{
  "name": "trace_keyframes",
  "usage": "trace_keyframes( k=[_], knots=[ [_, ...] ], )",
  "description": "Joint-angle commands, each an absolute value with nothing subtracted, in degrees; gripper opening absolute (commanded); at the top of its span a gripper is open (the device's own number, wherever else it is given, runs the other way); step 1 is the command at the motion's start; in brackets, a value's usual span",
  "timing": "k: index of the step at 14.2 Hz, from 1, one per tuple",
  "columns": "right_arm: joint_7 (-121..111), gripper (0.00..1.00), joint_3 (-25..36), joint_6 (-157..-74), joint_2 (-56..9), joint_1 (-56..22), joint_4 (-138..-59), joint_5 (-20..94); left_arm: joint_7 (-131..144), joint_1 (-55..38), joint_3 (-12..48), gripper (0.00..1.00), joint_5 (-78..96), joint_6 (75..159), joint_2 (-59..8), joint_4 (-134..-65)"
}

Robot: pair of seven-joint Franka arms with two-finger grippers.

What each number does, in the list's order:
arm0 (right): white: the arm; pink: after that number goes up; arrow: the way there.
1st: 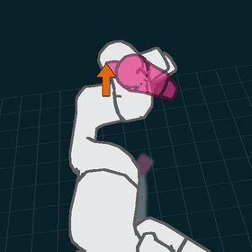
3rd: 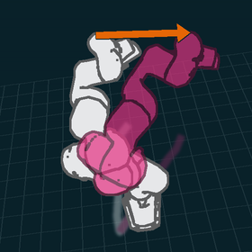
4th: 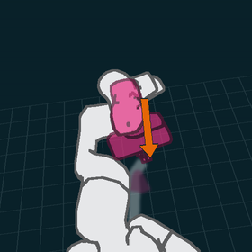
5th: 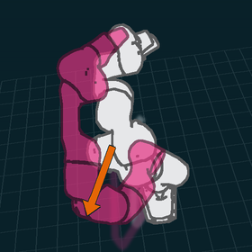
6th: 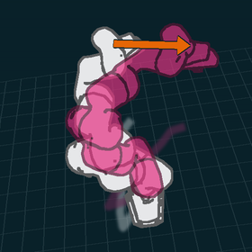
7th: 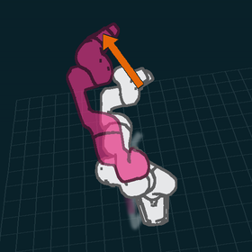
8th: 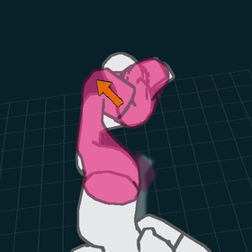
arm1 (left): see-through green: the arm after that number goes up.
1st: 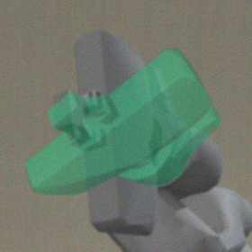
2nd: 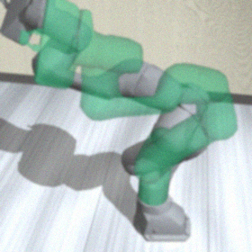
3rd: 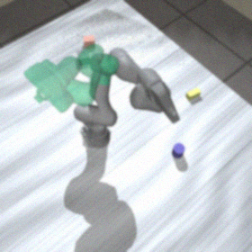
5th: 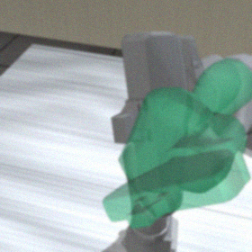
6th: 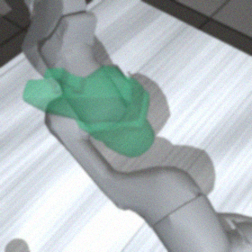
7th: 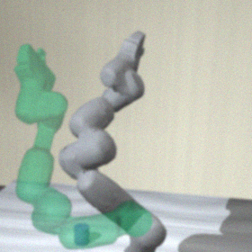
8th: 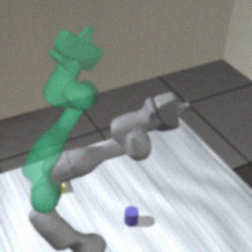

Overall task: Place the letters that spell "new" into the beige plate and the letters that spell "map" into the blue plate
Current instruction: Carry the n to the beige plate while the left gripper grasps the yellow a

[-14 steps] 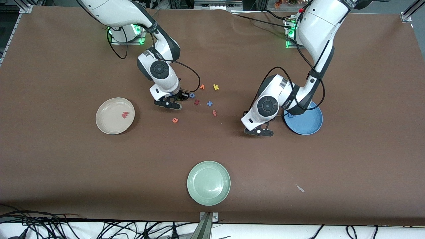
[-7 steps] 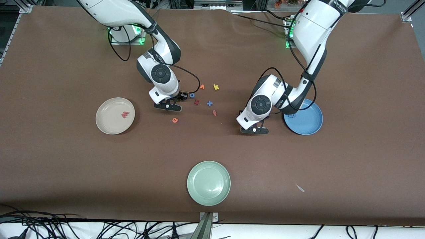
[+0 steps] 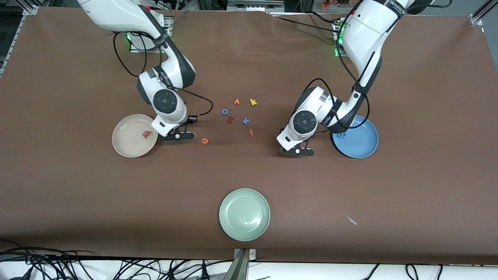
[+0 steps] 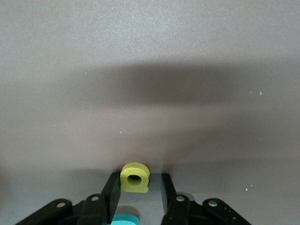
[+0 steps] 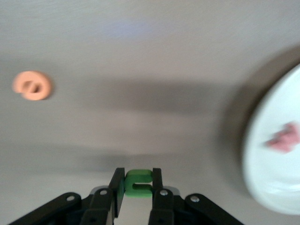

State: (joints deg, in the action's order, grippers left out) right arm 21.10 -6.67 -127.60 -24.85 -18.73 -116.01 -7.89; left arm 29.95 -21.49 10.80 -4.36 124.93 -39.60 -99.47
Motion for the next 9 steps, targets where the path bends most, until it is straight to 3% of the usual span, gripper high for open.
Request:
trace_keyframes(
  k=[1,2,7,8,9],
  knots=[
    [9.2,0.21,-2.2,-126.1,-22.7,-18.6,-116.4,-8.4,29.7,-21.3,10.4,0.06,-4.5,123.8,-38.8,-100.3],
    [5.4,0.21,-0.4,-126.0,-22.7,-18.7,-116.4,-8.4,29.7,-21.1,10.4,0.01,-4.5,122.8,-38.3,-100.1],
    [-7.7,0.23,5.9,-126.9,-23.0,-18.5,-116.3,-8.0,24.5,-19.3,10.1,0.01,-8.6,111.3,-32.9,-99.1],
    [-8.8,0.29,6.6,-127.1,-23.2,-18.5,-116.3,-8.0,21.8,-18.2,10.1,0.01,-10.8,107.7,-32.6,-98.6],
    [-9.4,0.6,6.8,-127.1,-23.3,-18.0,-116.2,-7.6,18.8,-16.8,10.3,0.01,-13.2,104.6,-32.2,-98.4]
  ],
)
